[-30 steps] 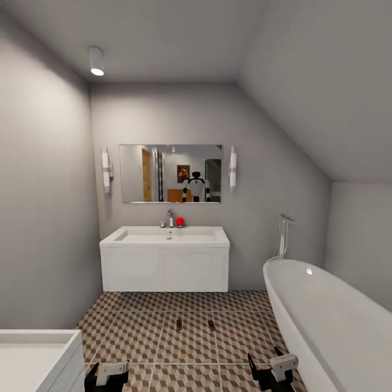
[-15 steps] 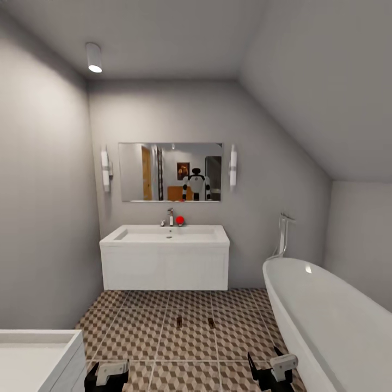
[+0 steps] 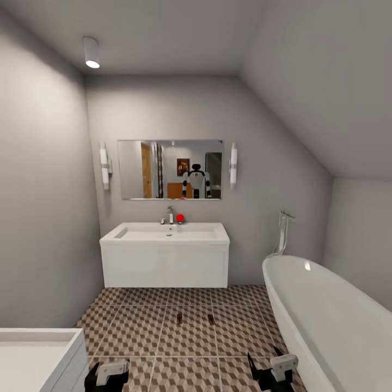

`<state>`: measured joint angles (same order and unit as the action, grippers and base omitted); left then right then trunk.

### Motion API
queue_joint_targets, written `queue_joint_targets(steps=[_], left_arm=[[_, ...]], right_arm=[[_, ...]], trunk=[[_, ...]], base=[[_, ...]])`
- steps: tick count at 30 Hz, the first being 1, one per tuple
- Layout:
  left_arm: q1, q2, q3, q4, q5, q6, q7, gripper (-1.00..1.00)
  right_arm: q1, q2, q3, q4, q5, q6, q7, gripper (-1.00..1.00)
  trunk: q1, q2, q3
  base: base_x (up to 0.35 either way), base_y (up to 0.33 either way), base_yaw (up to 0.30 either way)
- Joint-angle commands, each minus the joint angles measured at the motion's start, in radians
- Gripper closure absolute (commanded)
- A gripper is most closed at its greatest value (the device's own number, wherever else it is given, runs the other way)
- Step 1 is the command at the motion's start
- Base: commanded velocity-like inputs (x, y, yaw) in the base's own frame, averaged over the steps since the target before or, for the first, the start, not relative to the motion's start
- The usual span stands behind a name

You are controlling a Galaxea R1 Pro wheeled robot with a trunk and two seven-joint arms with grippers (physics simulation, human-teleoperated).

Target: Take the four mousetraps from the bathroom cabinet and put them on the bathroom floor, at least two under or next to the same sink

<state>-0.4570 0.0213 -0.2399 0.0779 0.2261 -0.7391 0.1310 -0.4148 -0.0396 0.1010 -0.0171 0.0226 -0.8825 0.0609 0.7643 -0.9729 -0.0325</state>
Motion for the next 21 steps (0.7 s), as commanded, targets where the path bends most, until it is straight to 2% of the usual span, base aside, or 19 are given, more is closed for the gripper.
queue_joint_targets(steps=[1,21], left_arm=[[-0.002,-0.001,-0.009,0.003,0.006,-0.005,0.002,-1.00],[-0.002,-0.003,-0.010,0.003,0.006,-0.005,0.002,-1.00]], right_arm=[[-0.001,0.000,0.004,0.001,-0.001,-0.003,0.001,-1.00],[-0.001,0.000,0.004,0.001,-0.001,-0.003,0.001,-1.00]], trunk=[[-0.004,0.006,0.000],[-0.080,0.146,0.031]], base=[[0.000,0.000,0.000],[0.000,0.000,0.000]])
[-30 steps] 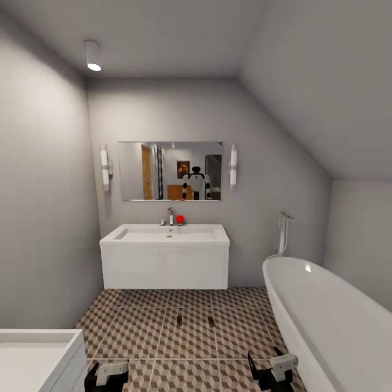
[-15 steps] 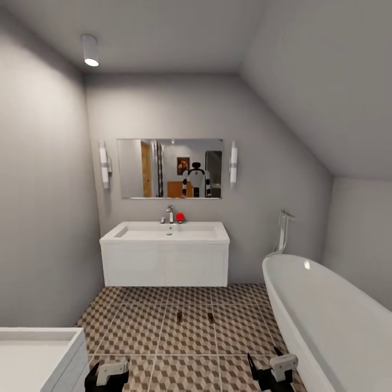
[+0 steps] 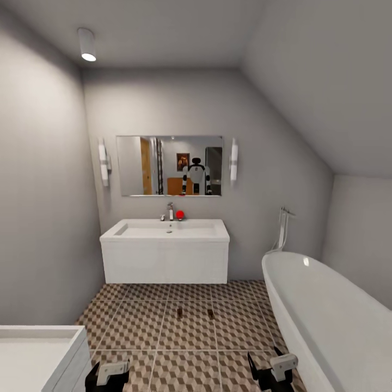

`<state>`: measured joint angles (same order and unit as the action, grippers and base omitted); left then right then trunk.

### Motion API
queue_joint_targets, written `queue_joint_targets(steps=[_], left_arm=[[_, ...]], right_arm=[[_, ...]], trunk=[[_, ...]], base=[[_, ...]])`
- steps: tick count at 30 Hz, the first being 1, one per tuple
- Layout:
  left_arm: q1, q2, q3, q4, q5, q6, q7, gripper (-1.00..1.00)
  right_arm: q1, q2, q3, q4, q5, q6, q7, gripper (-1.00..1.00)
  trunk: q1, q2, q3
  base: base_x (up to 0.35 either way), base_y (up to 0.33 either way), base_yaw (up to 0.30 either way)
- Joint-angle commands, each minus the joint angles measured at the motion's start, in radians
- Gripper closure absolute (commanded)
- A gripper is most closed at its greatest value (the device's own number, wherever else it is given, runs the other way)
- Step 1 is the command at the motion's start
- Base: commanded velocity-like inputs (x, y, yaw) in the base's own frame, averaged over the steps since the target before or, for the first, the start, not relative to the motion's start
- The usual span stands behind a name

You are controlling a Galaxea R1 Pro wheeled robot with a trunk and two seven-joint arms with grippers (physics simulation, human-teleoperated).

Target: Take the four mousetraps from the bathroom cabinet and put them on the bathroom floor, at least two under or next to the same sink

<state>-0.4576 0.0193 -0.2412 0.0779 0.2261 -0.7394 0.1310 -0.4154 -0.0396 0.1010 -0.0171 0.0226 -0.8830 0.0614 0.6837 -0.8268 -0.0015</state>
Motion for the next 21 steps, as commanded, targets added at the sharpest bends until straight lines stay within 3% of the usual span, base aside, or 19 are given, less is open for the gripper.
queue_joint_targets(steps=[1,21], left_arm=[[-0.001,0.000,-0.009,0.003,0.006,-0.005,0.002,-1.00],[-0.001,0.001,-0.008,0.003,0.006,-0.005,0.002,-1.00]], right_arm=[[0.000,0.000,0.004,0.001,-0.001,-0.002,0.001,-1.00],[0.000,0.000,0.004,0.000,-0.001,-0.003,0.001,-1.00]], trunk=[[-0.004,0.007,0.001],[-0.080,0.147,0.032]], base=[[0.000,0.000,0.000],[0.000,0.000,0.000]])
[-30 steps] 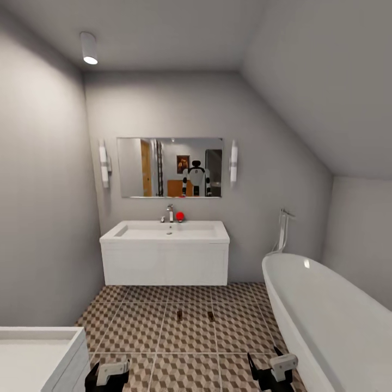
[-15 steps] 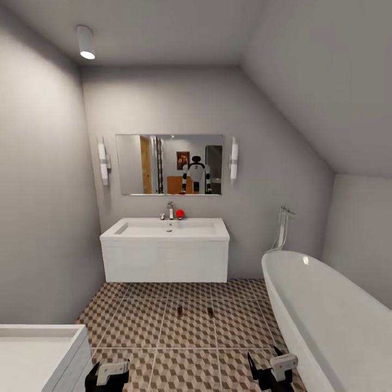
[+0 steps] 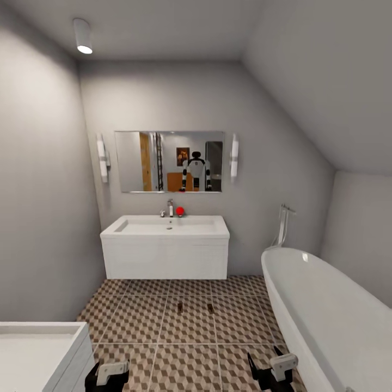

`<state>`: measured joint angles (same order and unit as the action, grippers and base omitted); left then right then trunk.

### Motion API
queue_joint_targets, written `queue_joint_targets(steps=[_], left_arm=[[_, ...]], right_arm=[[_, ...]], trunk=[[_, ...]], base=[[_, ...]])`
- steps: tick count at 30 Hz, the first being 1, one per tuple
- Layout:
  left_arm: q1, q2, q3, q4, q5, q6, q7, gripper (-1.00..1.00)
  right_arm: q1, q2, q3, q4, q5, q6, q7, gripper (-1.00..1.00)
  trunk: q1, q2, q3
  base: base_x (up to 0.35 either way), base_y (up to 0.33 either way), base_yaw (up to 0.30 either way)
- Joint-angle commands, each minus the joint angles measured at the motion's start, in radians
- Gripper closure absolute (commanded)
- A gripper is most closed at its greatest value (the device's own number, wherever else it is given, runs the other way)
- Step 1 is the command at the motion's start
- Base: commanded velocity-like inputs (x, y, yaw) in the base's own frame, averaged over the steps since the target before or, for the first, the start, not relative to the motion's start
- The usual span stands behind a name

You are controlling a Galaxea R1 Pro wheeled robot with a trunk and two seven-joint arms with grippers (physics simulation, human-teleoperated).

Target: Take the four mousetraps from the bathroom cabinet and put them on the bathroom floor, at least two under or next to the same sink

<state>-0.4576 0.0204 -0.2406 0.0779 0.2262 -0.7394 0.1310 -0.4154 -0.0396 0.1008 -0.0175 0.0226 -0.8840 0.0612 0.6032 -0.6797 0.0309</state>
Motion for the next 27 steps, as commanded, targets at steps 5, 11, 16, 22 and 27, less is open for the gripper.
queue_joint_targets(steps=[5,11,16,22,27], left_arm=[[-0.001,-0.001,-0.009,0.003,0.005,-0.005,0.002,-1.00],[-0.001,-0.001,-0.008,0.003,0.005,-0.004,0.002,-1.00],[-0.001,-0.001,-0.009,0.003,0.005,-0.005,0.002,-1.00],[-0.001,-0.001,-0.009,0.003,0.005,-0.005,0.002,-1.00],[-0.001,-0.001,-0.009,0.003,0.005,-0.005,0.002,-1.00]], right_arm=[[0.000,0.000,0.004,0.001,-0.001,-0.002,0.001,-1.00],[0.000,0.000,0.004,0.001,-0.001,-0.003,0.001,-1.00],[0.000,0.000,0.004,0.001,-0.001,-0.003,0.001,-1.00],[0.000,0.000,0.004,0.001,-0.001,-0.003,0.001,-1.00],[0.000,0.000,0.004,0.001,-0.001,-0.003,0.000,-1.00]], trunk=[[-0.019,0.035,0.008],[-0.042,0.077,0.017],[-0.061,0.112,0.025],[-0.084,0.154,0.034],[-0.103,0.189,0.042]], base=[[0.000,0.000,0.000],[0.000,0.000,0.000],[0.000,0.000,0.000],[0.000,0.000,0.000],[0.000,0.000,0.000]])
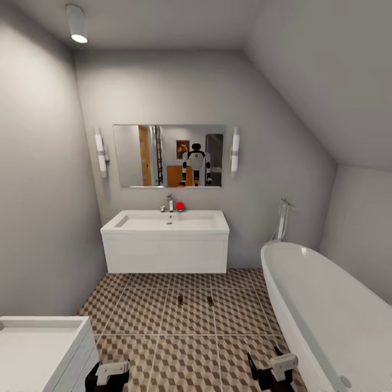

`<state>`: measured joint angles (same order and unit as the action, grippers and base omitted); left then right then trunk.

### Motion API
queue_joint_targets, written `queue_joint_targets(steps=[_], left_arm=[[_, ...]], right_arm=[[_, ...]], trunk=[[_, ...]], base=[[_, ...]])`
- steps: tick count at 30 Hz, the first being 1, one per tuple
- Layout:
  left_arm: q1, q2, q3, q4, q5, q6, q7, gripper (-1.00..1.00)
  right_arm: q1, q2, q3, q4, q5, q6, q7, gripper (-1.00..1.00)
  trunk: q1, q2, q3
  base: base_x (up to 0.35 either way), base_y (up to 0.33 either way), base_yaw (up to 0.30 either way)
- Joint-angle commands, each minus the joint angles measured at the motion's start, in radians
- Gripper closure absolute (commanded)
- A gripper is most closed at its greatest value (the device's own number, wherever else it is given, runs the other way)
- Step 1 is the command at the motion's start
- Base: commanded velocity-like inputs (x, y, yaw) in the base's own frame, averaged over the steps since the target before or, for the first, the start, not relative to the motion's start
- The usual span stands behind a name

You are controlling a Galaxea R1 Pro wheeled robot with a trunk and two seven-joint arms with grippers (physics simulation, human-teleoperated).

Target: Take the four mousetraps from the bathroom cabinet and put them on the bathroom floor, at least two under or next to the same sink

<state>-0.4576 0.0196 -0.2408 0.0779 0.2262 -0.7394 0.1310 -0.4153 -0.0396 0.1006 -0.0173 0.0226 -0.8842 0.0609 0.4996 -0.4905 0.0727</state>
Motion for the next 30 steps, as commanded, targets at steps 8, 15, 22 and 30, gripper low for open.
queue_joint_targets(steps=[8,15,22,30], left_arm=[[-0.001,-0.001,-0.009,0.003,0.005,-0.005,0.002,-1.00],[-0.001,-0.001,-0.009,0.003,0.005,-0.004,0.003,-1.00],[-0.001,-0.001,-0.009,0.003,0.005,-0.005,0.003,-1.00],[-0.001,-0.001,-0.009,0.003,0.005,-0.005,0.003,-1.00]], right_arm=[[0.000,0.000,0.004,0.001,-0.001,-0.002,0.001,-1.00],[0.000,0.000,0.004,0.001,-0.001,-0.002,0.001,-1.00],[0.000,0.000,0.004,0.001,-0.001,-0.002,0.000,-1.00],[0.000,0.000,0.004,0.001,-0.001,-0.002,0.000,-1.00]], trunk=[[-0.030,0.056,0.012],[-0.050,0.091,0.017],[-0.050,0.091,0.005],[-0.050,0.091,-0.007]], base=[[0.000,0.000,0.000],[0.000,0.000,0.000],[0.000,0.000,0.000],[0.000,0.000,0.000]])
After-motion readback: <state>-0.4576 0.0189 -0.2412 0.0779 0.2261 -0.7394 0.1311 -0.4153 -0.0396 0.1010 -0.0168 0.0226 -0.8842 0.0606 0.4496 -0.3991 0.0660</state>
